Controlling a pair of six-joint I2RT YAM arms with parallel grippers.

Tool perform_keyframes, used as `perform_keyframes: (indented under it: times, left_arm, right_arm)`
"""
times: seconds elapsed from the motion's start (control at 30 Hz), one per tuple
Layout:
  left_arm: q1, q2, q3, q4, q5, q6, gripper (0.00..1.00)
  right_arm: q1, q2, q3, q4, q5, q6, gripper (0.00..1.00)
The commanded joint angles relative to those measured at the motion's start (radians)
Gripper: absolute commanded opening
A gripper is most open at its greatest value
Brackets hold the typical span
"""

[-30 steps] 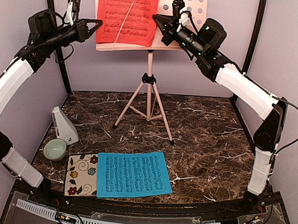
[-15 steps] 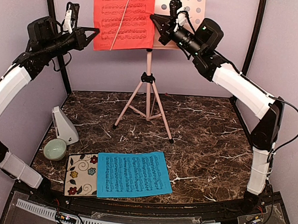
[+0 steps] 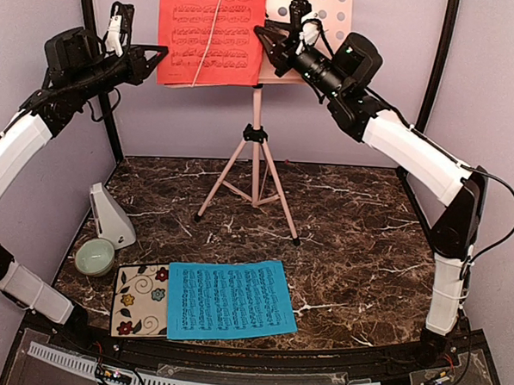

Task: Set up the instrument practice props

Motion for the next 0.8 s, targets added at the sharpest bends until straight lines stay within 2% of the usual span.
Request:
perform_keyframes:
  times: [0.0,0.07,0.17,0.23,0.37,0.4,0.47,0.53,0.77]
  left_arm:
    - [0.002,-0.050,-0.027,0.021,-0.024,0.001,0.22]
    - [0.003,-0.062,-0.033,0.018,-0.027,-0.001,0.36]
    - [0.002,-0.080,-0.052,0.015,-0.035,-0.008,0.47]
    - [0.001,-0.097,-0.071,0.014,-0.041,-0.015,0.58]
    - [0.001,-0.144,-0.131,0.014,-0.062,-0.023,0.71]
    - [0.001,-0.156,-0.148,0.010,-0.073,-0.023,0.75]
    - [0.001,-0.174,-0.171,-0.004,-0.093,-0.023,0.78]
    - [0.001,-0.187,-0.191,-0.021,-0.109,-0.022,0.79]
    - [0.002,-0.262,-0.323,-0.052,-0.118,-0.050,0.81]
  right_arm:
    - [0.004,-0.014,-0.036,0.057,0.045,-0.006,0.34]
    - [0.006,-0.043,-0.072,0.082,0.049,-0.002,0.41]
    - [0.008,-0.075,-0.111,0.099,0.059,-0.002,0.50]
    - [0.009,-0.092,-0.132,0.109,0.068,-0.004,0.57]
    - [0.009,-0.128,-0.168,0.122,0.076,0.001,0.70]
    - [0.009,-0.137,-0.176,0.123,0.080,0.004,0.78]
    - [0.009,-0.153,-0.190,0.125,0.083,0.009,0.85]
    - [0.009,-0.169,-0.205,0.127,0.082,0.012,0.88]
    - [0.009,-0.237,-0.279,0.126,0.049,0.037,0.89]
